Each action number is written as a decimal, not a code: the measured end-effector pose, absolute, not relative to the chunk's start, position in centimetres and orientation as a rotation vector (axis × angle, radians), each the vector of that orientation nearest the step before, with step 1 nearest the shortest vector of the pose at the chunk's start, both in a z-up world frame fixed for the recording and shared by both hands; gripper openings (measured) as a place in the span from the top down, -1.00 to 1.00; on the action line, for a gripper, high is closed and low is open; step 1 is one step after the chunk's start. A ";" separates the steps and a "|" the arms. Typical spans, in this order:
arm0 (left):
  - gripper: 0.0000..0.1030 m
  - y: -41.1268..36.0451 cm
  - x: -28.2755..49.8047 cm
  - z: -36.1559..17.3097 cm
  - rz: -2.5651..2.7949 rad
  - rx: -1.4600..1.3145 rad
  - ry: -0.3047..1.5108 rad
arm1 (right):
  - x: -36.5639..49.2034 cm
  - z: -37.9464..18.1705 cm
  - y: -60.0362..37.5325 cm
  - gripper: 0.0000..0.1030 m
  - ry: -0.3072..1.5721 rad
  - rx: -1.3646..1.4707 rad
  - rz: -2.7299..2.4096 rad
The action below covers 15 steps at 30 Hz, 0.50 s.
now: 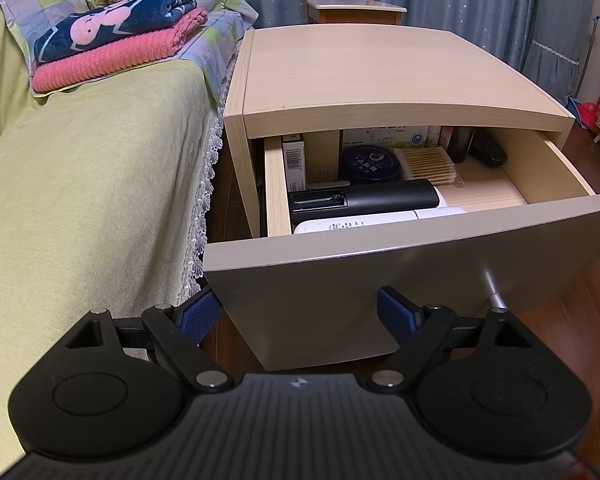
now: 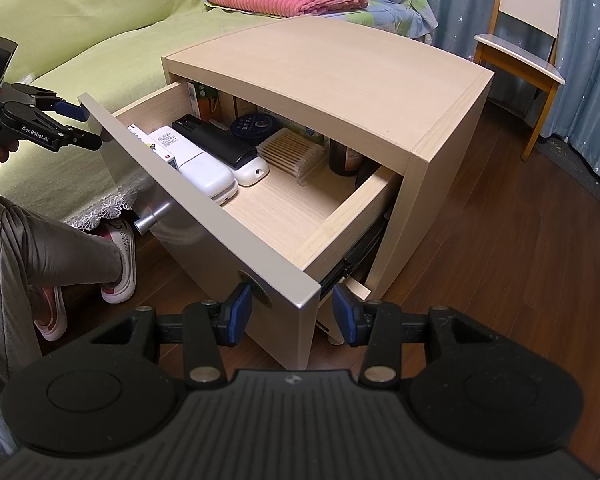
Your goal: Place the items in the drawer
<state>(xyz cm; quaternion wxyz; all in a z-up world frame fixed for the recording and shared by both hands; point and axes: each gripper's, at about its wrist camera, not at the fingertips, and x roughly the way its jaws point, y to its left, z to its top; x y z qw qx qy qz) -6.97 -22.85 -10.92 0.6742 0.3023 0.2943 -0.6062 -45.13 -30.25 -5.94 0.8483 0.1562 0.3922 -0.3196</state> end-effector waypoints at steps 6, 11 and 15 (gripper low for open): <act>-0.66 -22.3 -7.2 -10.8 -1.327 0.673 0.675 | -45.8 -5.0 -29.3 0.23 0.784 0.362 -0.730; -0.66 -19.9 -8.1 -10.2 -1.249 0.665 0.699 | -46.3 -3.9 -28.1 0.12 0.733 0.406 -0.772; -0.67 -18.5 -10.2 -9.9 -1.228 0.655 0.709 | -46.2 -1.4 -25.5 -0.04 0.630 0.515 -0.789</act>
